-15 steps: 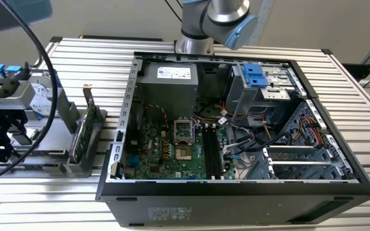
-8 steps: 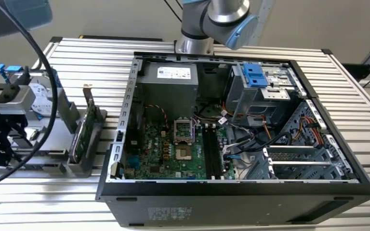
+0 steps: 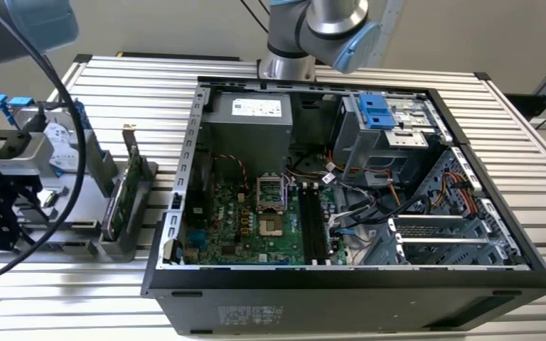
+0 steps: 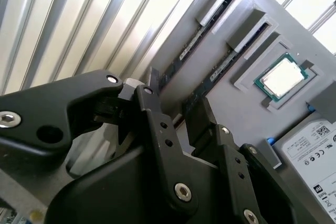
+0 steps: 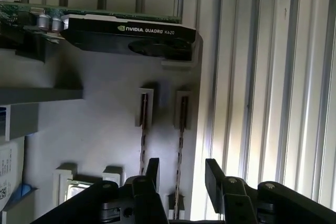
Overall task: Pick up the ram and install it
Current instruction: 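Pick up the ram and move it above insertion slot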
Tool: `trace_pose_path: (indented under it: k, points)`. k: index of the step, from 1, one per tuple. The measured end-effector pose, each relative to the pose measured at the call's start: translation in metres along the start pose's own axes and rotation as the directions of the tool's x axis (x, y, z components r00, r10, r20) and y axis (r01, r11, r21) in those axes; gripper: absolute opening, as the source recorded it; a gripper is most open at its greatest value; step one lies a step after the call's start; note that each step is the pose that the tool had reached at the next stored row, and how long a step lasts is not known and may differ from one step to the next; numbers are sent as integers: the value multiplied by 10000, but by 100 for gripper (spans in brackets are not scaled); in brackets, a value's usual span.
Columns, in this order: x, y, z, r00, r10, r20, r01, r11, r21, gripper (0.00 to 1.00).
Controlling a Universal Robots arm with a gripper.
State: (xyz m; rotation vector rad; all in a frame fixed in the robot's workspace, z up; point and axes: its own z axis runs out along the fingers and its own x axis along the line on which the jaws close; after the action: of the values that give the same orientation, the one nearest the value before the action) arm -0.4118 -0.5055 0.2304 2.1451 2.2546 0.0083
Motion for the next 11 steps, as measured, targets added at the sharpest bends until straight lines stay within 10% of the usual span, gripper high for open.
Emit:
trace_pose_path:
  k: [11]
  points:
    - [-25,-3,86,10000,1,-2,-1,10000,-2,100]
